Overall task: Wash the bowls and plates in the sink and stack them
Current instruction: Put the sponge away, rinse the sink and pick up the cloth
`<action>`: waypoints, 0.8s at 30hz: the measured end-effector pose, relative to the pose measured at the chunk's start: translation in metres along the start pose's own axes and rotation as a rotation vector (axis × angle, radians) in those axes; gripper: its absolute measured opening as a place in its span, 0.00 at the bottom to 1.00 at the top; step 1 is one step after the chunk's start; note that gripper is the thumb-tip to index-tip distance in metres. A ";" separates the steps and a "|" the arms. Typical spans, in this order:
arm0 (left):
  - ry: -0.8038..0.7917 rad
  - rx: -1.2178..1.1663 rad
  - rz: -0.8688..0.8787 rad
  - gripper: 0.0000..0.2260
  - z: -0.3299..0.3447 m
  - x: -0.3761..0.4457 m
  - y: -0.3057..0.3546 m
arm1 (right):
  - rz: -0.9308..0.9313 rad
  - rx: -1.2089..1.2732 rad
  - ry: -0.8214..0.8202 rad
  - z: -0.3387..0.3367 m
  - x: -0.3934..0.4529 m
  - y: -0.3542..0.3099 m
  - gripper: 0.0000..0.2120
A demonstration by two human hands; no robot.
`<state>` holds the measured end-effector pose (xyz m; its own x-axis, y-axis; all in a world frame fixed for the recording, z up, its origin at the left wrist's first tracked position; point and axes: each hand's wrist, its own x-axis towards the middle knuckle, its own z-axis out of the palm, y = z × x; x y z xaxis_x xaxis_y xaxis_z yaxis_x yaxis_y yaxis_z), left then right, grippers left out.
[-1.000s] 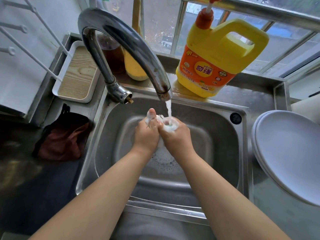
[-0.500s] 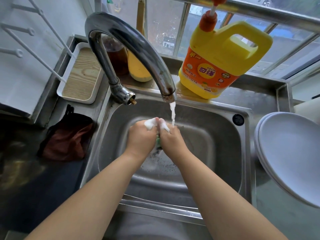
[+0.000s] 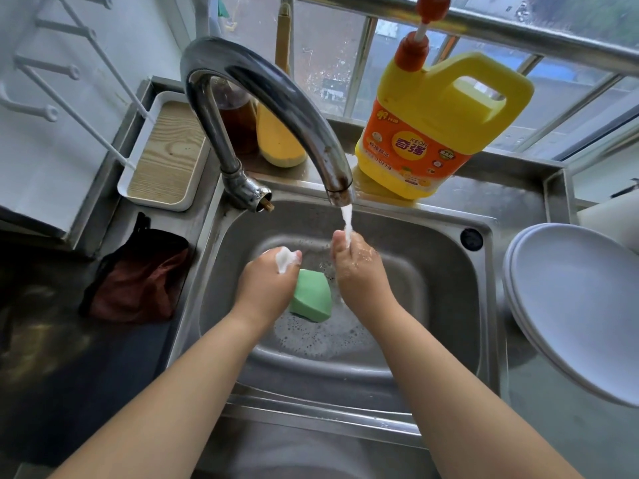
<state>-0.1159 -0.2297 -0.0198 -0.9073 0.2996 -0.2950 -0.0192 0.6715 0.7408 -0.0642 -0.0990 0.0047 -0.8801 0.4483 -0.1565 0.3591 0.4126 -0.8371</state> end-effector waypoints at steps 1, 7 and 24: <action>-0.018 -0.017 0.016 0.17 0.001 -0.001 0.002 | 0.012 0.012 0.038 0.001 -0.004 0.002 0.12; -0.141 -0.125 0.133 0.16 0.022 -0.002 0.031 | 0.553 0.210 -0.134 -0.014 -0.032 0.022 0.16; -0.275 -0.187 0.283 0.08 0.042 0.006 0.068 | 0.406 0.481 0.156 -0.043 -0.052 0.034 0.10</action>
<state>-0.1054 -0.1540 0.0031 -0.7428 0.6402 -0.1959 0.1150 0.4103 0.9046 0.0070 -0.0737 0.0067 -0.6351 0.6192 -0.4618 0.4424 -0.1985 -0.8746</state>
